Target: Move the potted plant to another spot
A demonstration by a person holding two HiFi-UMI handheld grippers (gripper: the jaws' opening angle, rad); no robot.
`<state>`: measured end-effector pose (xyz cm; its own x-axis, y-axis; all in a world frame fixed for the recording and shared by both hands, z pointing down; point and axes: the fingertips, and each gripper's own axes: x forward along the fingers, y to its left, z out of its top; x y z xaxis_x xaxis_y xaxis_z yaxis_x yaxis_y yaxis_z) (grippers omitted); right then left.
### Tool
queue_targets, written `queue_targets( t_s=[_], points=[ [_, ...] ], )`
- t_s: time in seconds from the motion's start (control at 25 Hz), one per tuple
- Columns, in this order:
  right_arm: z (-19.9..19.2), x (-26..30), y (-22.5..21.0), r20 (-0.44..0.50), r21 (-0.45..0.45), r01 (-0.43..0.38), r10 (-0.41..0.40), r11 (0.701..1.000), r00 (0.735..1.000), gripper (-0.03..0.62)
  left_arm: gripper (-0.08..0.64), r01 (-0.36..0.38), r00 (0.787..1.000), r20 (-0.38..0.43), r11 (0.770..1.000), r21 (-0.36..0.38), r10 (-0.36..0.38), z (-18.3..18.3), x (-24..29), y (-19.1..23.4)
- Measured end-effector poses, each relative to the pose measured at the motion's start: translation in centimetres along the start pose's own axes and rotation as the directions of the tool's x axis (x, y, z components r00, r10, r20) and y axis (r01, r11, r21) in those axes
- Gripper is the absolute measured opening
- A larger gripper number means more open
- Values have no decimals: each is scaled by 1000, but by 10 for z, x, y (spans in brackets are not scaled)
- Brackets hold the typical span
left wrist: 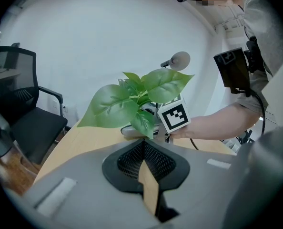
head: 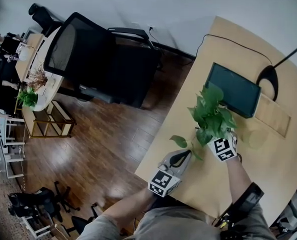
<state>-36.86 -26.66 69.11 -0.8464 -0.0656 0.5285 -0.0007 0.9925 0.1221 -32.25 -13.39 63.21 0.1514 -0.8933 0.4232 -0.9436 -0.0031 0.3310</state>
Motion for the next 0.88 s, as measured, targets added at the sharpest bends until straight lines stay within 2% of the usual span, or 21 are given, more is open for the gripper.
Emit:
queue_targets(
  t_s=[0.24, 0.56, 0.88],
  points=[
    [4, -10, -6, 7, 21, 52, -52, 998, 999, 494, -6, -2, 1000, -6, 1000, 3, 2, -2, -6, -1],
    [30, -23, -5, 18, 37, 64, -65, 997, 998, 494, -6, 3, 1000, 25, 1000, 19, -3, 17, -12, -3],
    [62, -66, -4, 37, 61, 99, -102, 993, 994, 494, -6, 34, 995, 94, 999, 36, -37, 49, -23, -23]
  ],
)
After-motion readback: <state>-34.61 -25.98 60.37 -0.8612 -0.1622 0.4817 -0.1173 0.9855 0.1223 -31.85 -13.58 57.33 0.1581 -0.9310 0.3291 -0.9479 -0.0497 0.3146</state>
